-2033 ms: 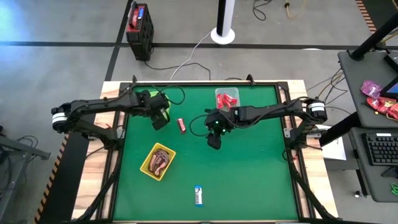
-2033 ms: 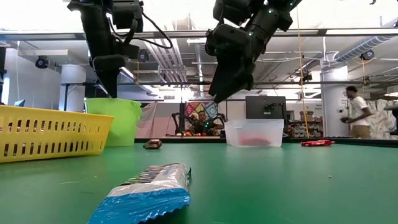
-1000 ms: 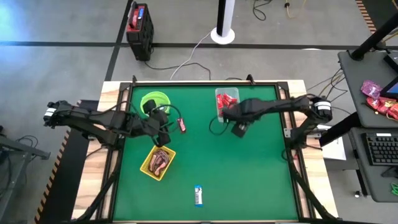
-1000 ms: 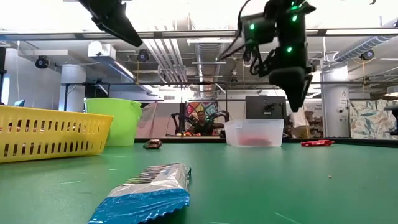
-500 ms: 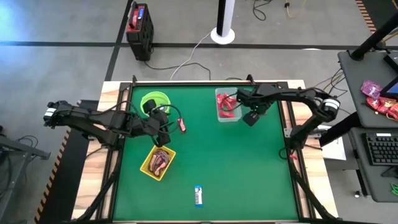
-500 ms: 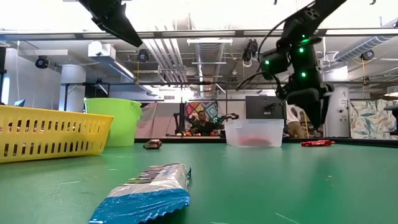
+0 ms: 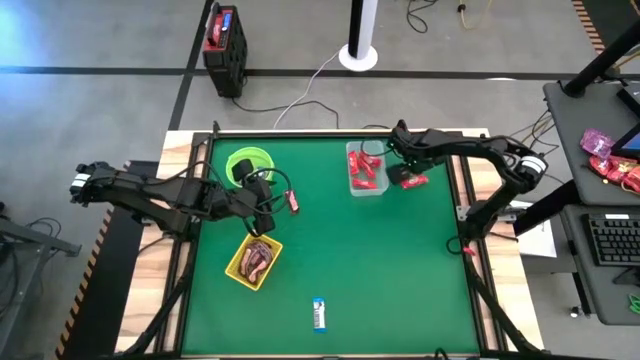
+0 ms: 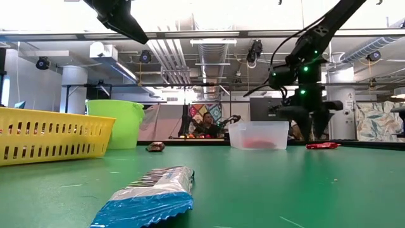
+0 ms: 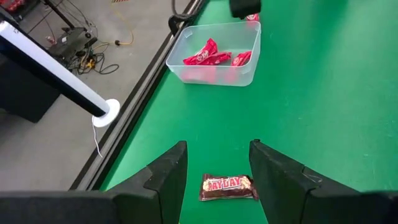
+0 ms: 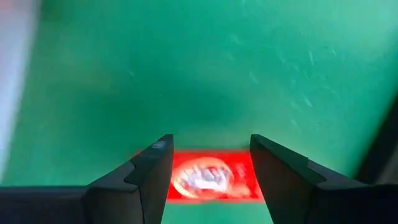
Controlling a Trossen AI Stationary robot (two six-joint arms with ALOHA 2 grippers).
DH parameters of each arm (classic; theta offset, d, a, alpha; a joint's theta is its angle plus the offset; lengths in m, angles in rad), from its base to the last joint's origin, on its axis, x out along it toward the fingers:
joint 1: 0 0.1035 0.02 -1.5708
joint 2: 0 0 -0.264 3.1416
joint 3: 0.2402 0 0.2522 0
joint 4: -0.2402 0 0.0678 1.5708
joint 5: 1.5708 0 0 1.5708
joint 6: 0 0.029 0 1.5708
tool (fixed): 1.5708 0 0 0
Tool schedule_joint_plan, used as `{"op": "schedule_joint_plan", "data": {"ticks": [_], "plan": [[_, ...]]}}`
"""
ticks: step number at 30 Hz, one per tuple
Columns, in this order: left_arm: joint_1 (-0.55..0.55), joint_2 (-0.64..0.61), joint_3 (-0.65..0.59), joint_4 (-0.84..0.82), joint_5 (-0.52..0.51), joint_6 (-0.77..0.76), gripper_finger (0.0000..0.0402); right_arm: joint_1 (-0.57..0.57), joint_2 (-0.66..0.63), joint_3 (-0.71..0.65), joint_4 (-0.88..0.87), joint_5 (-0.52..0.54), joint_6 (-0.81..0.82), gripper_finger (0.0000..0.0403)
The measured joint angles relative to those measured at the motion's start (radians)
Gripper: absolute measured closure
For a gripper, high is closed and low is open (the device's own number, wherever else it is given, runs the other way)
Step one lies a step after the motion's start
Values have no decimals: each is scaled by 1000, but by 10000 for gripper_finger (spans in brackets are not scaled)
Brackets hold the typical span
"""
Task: Sort candy by brand, put in halloween buckets
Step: Put the red chocolate into the transparent bin
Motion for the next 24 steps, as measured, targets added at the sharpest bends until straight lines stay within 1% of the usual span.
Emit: {"op": "schedule_joint_plan", "data": {"ticks": [2, 4, 10, 13, 16, 18, 21, 24], "plan": [[0, 0, 0, 0, 0, 0, 244, -4, 0, -12, 55, -1, 15, 197], [0, 0, 0, 0, 0, -1, 244, -4, 0, -31, 72, -2, 23, 197], [0, 0, 0, -2, 1, -6, 244, -1, -6, -120, 86, 14, 86, 197], [0, 0, 0, -2, 1, -6, 244, 17, -14, -154, 75, -19, 124, 197], [0, 0, 0, -2, 2, -6, 244, 80, -47, -177, 41, -61, 174, 197], [0, 0, 0, -2, 2, -6, 244, 148, -80, -185, 30, -78, 217, 197], [0, 0, 0, -2, 2, -8, 244, 261, -138, -193, 14, -137, 262, 197], [0, 0, 0, -2, 1, 6, 244, 332, -210, -189, 25, -118, 293, 197]]}}
